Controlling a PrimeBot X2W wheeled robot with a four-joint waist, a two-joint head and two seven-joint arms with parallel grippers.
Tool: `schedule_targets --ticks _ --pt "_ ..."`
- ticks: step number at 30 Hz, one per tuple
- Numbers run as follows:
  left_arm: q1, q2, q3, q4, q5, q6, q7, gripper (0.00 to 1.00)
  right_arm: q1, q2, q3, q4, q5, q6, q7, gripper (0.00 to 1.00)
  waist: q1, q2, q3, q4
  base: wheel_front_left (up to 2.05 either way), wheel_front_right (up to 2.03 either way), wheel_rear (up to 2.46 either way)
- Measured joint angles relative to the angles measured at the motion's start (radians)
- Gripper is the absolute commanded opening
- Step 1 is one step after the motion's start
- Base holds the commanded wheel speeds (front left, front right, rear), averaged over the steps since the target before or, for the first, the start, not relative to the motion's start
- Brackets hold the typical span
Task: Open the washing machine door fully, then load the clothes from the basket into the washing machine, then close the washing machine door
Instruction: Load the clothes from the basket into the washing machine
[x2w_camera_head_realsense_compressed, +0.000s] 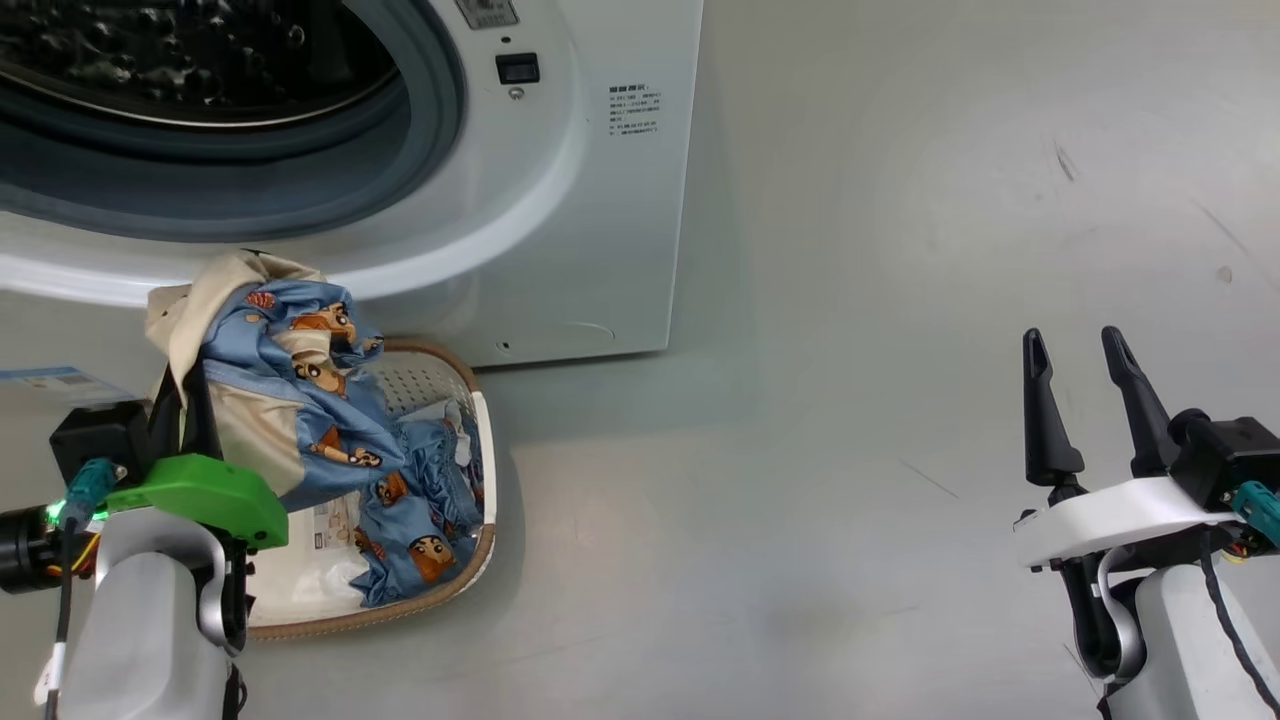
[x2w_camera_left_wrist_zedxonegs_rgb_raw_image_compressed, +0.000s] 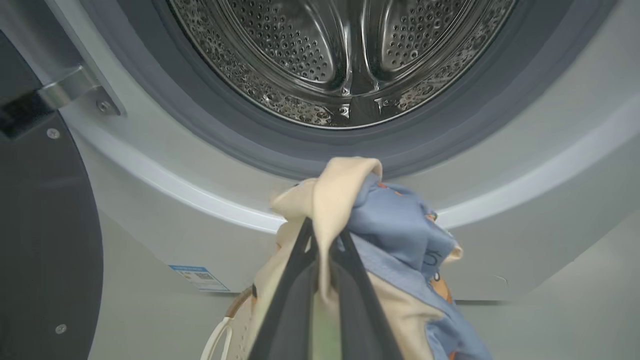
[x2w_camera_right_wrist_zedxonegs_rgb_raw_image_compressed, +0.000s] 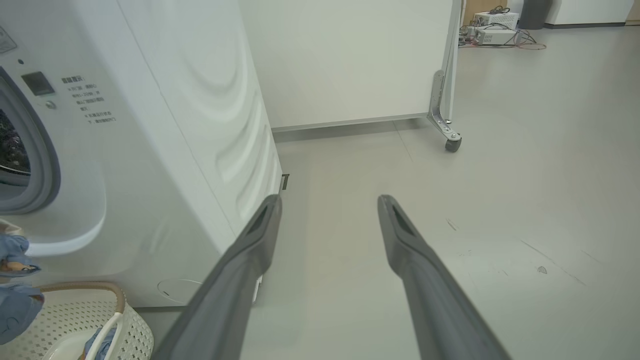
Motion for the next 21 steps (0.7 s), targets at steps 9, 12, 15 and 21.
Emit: schedule_targets --ticks 9,12,15,21 --pt "0.088 -0.007 0.02 -0.156 0.0 -0.021 0.0 0.0 0.058 -0.001 0.011 0.019 0.005 0.0 0.0 1.0 0.0 0.0 -0.113 0.019 0.0 0.0 0.0" --pt "0.123 -0.009 0.022 -0.193 0.0 -0.025 0.0 0.0 0.073 -0.002 0.012 0.022 0.007 0.0 0.0 1.0 0.0 0.0 -0.146 0.023 0.0 0.0 0.0" --pt "0.15 -0.014 0.023 -0.235 0.0 -0.026 0.0 0.0 0.086 -0.002 0.016 0.026 0.008 0.0 0.0 1.0 0.0 0.0 -0.175 0.024 0.0 0.0 0.0" --pt "0.203 -0.025 0.02 -0.294 0.0 -0.035 0.0 0.0 0.105 -0.003 0.021 0.036 0.009 0.0 0.0 1.0 0.0 0.0 -0.226 0.019 0.0 0.0 0.0"
